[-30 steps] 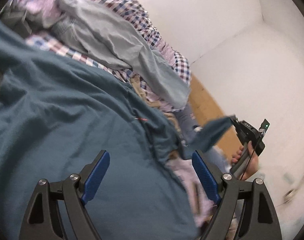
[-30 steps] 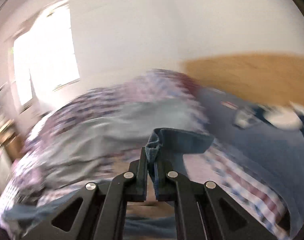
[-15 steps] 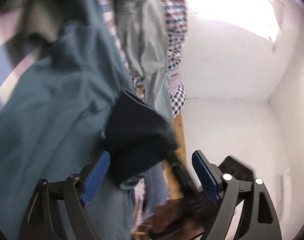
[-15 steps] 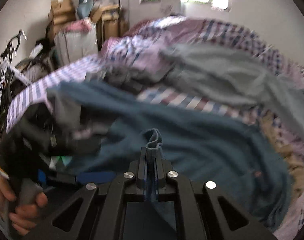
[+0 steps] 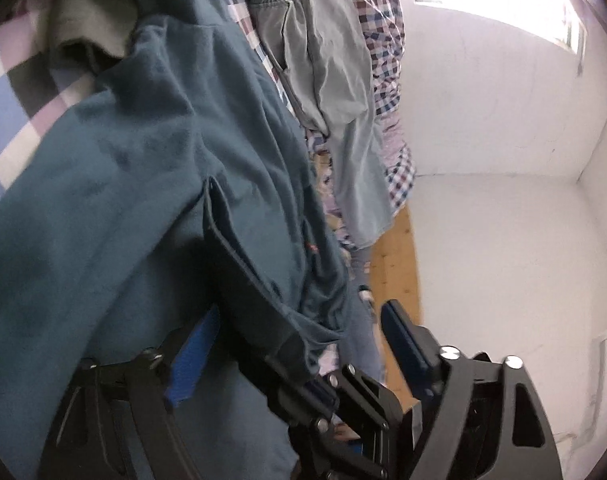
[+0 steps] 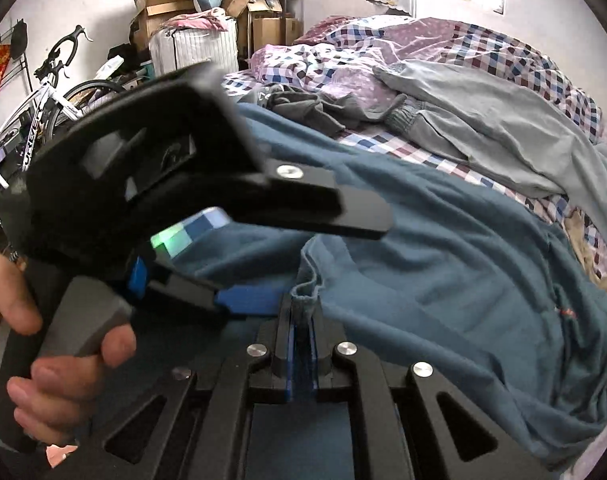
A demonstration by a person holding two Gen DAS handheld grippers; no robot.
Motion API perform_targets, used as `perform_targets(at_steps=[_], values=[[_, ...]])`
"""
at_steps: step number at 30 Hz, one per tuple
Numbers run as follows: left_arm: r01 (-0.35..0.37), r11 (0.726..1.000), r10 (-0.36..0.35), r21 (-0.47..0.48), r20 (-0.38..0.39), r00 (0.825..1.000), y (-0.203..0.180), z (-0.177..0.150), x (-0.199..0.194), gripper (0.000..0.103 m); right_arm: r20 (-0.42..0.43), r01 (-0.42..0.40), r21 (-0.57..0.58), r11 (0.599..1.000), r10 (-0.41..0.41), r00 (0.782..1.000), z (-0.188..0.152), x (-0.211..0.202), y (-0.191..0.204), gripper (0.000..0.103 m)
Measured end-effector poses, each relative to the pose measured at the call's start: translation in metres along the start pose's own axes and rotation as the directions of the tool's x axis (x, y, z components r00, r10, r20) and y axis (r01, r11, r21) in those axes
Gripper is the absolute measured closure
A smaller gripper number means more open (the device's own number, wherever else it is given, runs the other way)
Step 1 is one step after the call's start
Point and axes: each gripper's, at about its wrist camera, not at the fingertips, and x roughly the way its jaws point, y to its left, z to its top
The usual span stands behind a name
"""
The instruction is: Fold clothes
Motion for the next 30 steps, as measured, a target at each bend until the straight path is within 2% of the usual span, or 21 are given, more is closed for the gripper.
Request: perform_targets(at_steps=[1, 3, 4, 6, 7, 11, 13, 15, 16, 18, 19, 20, 21, 22, 25, 28, 29, 30], values=[[-0.019, 1.000, 0.019, -0.002, 0.004, 1.000, 0.002, 0.000, 0.000, 0.035, 0.003, -0.004, 0.005, 1.000, 0.004, 1.000, -0.003, -0.001, 0.000, 0.097], [-0.056, 0.998, 0.056, -0.006, 0.011, 0.998, 0.006, 0.002, 0.000, 0.071, 0.017, -0.015, 0.022, 1.000, 0.014, 1.000, -0.009, -0.003, -0.001, 0.096], [-0.068, 0.998, 0.068, -0.010, 0.005, 0.998, 0.009, 0.002, 0.001, 0.077, 0.023, -0.010, 0.030, 1.000, 0.009, 1.000, -0.012, -0.005, -0.002, 0.091], [-0.068, 0.998, 0.068, -0.001, 0.003, 0.998, 0.009, 0.001, 0.001, 0.089, 0.033, 0.022, 0.047, 0.999, -0.024, 0.999, -0.019, -0.009, -0.006, 0.070], [-0.064, 0.998, 0.064, 0.008, 0.005, 0.998, 0.009, 0.001, 0.000, 0.092, 0.036, 0.032, 0.050, 0.998, -0.034, 0.999, -0.023, -0.013, -0.008, 0.058], [-0.037, 0.997, 0.032, 0.069, 0.060, 0.998, -0.001, 0.004, -0.012, 0.096, 0.042, 0.084, 0.060, 0.995, -0.086, 0.995, -0.041, -0.029, -0.021, 0.056], [-0.023, 0.993, 0.007, 0.114, 0.139, 0.990, -0.010, 0.008, -0.026, 0.099, 0.042, 0.123, 0.070, 0.990, -0.126, 0.991, -0.052, -0.043, -0.030, 0.056], [-0.043, 0.984, -0.002, 0.173, 0.254, 0.967, -0.020, 0.010, -0.046, 0.099, 0.039, 0.182, 0.103, 0.978, -0.186, 0.982, -0.066, -0.062, -0.049, 0.055], [-0.080, 0.978, 0.016, 0.193, 0.311, 0.950, -0.024, 0.010, -0.055, 0.099, 0.036, 0.221, 0.125, 0.967, -0.227, 0.973, -0.071, -0.071, -0.060, 0.054], [-0.157, 0.961, 0.048, 0.226, 0.425, 0.904, -0.033, 0.009, -0.072, 0.099, 0.017, 0.298, 0.202, 0.933, -0.308, 0.951, -0.086, -0.090, -0.092, 0.053], [-0.193, 0.956, 0.074, 0.223, 0.451, 0.889, -0.034, 0.011, -0.076, 0.099, 0.002, 0.336, 0.244, 0.910, -0.347, 0.938, -0.094, -0.100, -0.110, 0.053], [-0.219, 0.950, 0.098, 0.220, 0.459, 0.883, -0.034, 0.014, -0.074, 0.099, -0.017, 0.373, 0.281, 0.884, -0.384, 0.923, -0.102, -0.109, -0.125, 0.053], [-0.242, 0.945, 0.121, 0.219, 0.455, 0.882, -0.034, 0.016, -0.071, 0.099, -0.039, 0.407, 0.325, 0.853, -0.418, 0.907, -0.113, -0.120, -0.143, 0.053], [-0.255, 0.940, 0.139, 0.225, 0.429, 0.892, -0.033, 0.017, -0.067, 0.099, -0.044, 0.410, 0.360, 0.838, -0.424, 0.905, -0.121, -0.128, -0.154, 0.053], [-0.291, 0.922, 0.193, 0.257, 0.347, 0.918, -0.033, 0.017, -0.052, 0.099, -0.031, 0.387, 0.444, 0.808, -0.418, 0.908, -0.137, -0.146, -0.177, 0.053], [-0.313, 0.901, 0.235, 0.300, 0.269, 0.934, -0.035, 0.012, -0.039, 0.097, -0.018, 0.366, 0.471, 0.802, -0.406, 0.914, -0.144, -0.148, -0.182, 0.053], [-0.315, 0.899, 0.243, 0.305, 0.250, 0.937, -0.035, 0.008, -0.040, 0.092, -0.015, 0.359, 0.474, 0.804, -0.400, 0.916, -0.145, -0.147, -0.181, 0.053], [-0.316, 0.897, 0.251, 0.310, 0.230, 0.940, -0.034, 0.004, -0.040, 0.077, -0.015, 0.355, 0.472, 0.807, -0.396, 0.918, -0.145, -0.143, -0.180, 0.053]])
